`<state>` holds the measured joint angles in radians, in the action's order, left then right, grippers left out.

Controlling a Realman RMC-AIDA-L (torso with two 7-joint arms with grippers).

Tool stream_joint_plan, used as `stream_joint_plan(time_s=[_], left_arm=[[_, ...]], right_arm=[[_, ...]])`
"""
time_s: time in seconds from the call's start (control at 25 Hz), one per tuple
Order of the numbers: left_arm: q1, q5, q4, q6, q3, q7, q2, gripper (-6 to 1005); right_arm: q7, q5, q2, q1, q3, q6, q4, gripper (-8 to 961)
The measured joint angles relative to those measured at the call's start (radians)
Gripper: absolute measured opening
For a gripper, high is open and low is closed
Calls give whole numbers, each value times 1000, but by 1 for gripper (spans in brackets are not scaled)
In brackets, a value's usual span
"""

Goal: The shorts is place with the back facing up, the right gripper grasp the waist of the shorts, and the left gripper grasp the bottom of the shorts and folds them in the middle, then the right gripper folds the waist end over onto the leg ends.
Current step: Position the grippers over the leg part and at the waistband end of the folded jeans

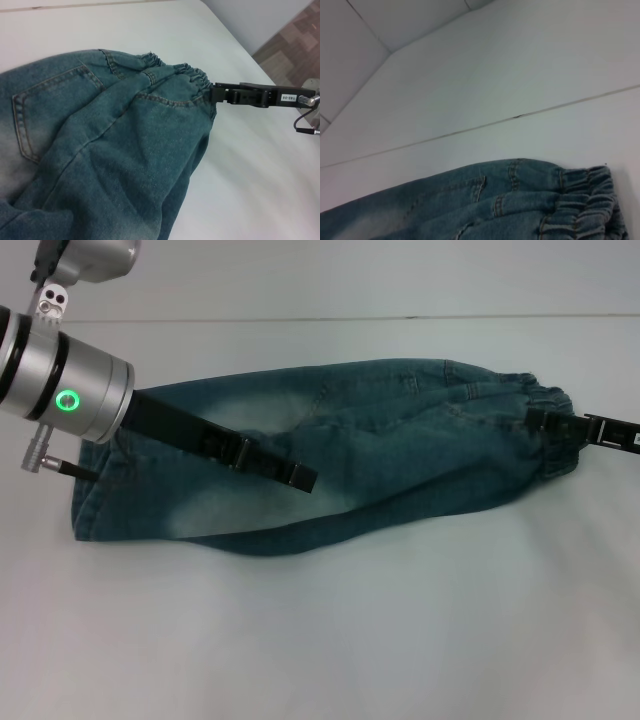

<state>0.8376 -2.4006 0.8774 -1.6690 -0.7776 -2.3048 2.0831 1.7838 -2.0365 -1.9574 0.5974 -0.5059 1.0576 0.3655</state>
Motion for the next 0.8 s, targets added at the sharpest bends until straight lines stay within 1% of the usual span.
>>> stream_joint_plan(time_s=[0.4, 0.6, 0.8], left_arm=[[0, 0, 0, -3, 0, -2, 0, 818], [0, 0, 0, -7, 0, -3, 0, 817], [0, 0, 0, -11, 0, -6, -1, 817]], right_arm=[[4, 5, 1, -5, -5, -26, -8, 916], [5, 6, 0, -3, -9, -6, -8, 917], [5, 6, 0, -3, -8, 20, -8, 898]])
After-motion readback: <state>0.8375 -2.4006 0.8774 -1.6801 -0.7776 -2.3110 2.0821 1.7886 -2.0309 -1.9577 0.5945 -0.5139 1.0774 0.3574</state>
